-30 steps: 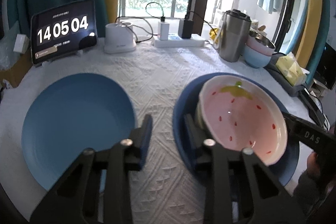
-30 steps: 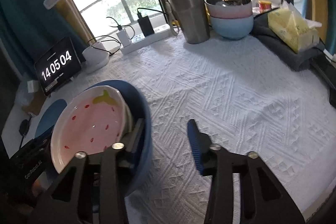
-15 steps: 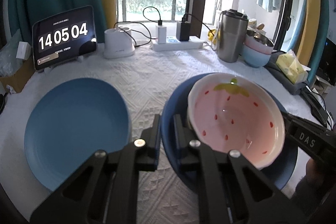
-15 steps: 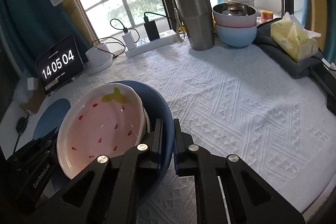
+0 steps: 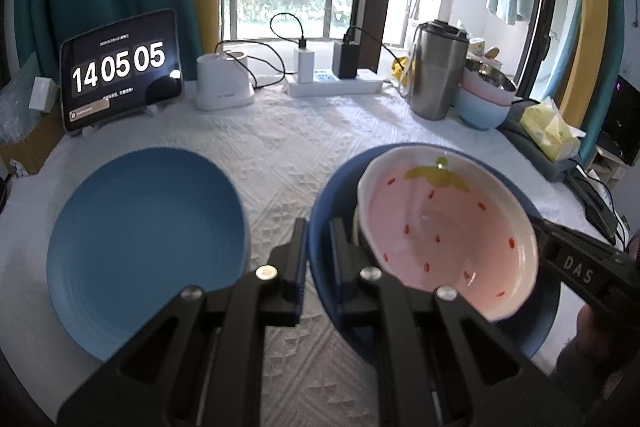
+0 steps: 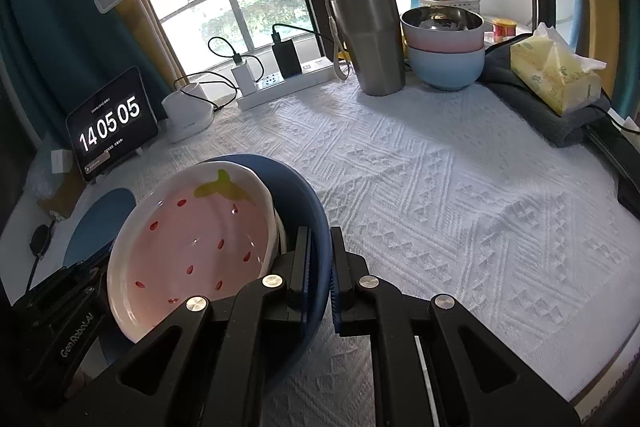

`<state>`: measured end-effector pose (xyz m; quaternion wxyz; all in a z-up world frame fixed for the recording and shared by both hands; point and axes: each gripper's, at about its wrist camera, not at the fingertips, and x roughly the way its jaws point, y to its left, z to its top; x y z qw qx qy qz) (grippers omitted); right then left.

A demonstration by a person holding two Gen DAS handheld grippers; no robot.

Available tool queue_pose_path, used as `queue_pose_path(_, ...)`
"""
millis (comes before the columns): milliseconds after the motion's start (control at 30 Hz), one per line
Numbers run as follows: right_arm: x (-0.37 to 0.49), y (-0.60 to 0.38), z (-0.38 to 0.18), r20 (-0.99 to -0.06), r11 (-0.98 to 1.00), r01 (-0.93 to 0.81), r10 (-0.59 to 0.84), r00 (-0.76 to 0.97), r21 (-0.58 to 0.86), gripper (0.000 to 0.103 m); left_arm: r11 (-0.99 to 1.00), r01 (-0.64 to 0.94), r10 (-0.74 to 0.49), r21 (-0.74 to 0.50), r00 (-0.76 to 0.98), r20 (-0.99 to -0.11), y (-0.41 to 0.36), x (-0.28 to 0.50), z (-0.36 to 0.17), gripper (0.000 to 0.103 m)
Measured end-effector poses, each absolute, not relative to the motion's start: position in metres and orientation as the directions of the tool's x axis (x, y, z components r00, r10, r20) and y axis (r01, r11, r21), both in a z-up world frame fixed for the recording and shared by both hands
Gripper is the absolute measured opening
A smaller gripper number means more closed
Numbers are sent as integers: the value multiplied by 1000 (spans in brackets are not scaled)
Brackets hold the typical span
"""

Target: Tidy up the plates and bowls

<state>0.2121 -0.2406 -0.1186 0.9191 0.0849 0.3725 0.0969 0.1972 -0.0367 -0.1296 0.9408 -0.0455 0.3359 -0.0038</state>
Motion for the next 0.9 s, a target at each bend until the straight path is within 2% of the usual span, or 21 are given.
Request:
queue_pose_path(233, 210, -239, -115, -660, 968, -114, 236, 713, 223, 10, 996, -18, -37, -82, 777, -629, -36, 197, -132, 8)
queue_pose_path(900, 211, -245, -114, -651, 951, -126, 286, 703, 282, 10, 986, 4, -110, -167, 768, -631, -28, 197, -131, 7)
